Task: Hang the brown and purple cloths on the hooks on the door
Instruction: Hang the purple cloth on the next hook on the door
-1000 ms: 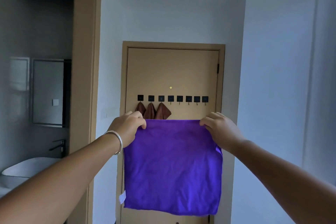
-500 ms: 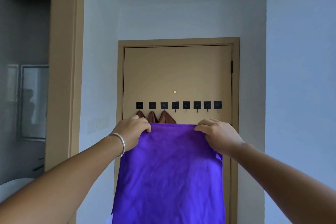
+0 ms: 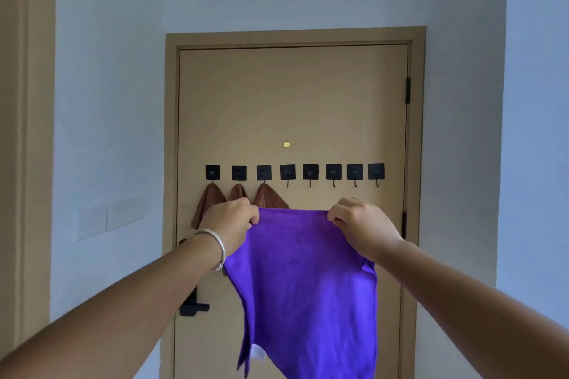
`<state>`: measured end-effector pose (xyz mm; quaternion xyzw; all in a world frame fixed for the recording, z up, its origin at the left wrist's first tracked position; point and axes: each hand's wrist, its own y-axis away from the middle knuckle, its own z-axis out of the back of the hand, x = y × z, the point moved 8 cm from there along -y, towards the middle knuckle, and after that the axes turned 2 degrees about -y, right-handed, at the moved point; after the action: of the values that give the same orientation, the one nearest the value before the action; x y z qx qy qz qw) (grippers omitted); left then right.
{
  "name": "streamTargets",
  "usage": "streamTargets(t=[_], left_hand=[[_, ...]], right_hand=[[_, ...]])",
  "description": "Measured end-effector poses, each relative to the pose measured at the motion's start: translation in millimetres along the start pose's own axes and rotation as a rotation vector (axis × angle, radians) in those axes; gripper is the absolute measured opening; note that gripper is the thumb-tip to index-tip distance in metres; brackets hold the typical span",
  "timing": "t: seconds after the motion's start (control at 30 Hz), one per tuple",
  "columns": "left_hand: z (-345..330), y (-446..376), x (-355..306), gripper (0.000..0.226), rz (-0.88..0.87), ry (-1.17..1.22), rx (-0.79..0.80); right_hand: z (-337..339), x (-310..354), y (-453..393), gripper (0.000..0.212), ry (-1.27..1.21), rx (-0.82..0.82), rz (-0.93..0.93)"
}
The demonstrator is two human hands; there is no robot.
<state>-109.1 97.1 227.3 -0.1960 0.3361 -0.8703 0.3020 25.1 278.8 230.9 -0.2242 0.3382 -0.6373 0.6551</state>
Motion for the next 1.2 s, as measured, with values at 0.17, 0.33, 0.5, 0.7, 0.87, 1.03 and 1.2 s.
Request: streamTargets(t=[0.17, 0.33, 0.5, 0.7, 0.87, 1.03, 1.2], left_hand=[[-78, -54, 15, 0.056, -0.174, 0.044, 0.001], [-152, -117, 49, 0.073, -0.245, 0.119, 0.106], [-207, -168, 75, 0.072, -0.273, 0.179, 0.142], [-254, -223, 96, 0.065, -0.218, 0.167, 0.142], [-281, -262, 105, 0.051, -0.149, 0.09, 0.146], [-307, -296, 110, 0.044, -0.1, 0.028, 0.178], [-330, -321, 113, 0.034, -0.056, -0.039, 0.219]], right_hand=[[-71, -36, -51, 0.042, 0.048, 0.054, 0.049], [-144, -71, -116, 0.05, 0.058, 0.106, 0.006], [-197, -99, -168, 0.049, 0.071, 0.125, -0.037], [-241, -130, -215, 0.048, 0.098, 0.097, -0.095], [-266, -150, -250, 0.051, 0.162, 0.071, -0.112], [-296, -174, -278, 0.047, 0.229, 0.097, -0.156], [-325, -195, -298, 0.041, 0.283, 0.127, -0.143]])
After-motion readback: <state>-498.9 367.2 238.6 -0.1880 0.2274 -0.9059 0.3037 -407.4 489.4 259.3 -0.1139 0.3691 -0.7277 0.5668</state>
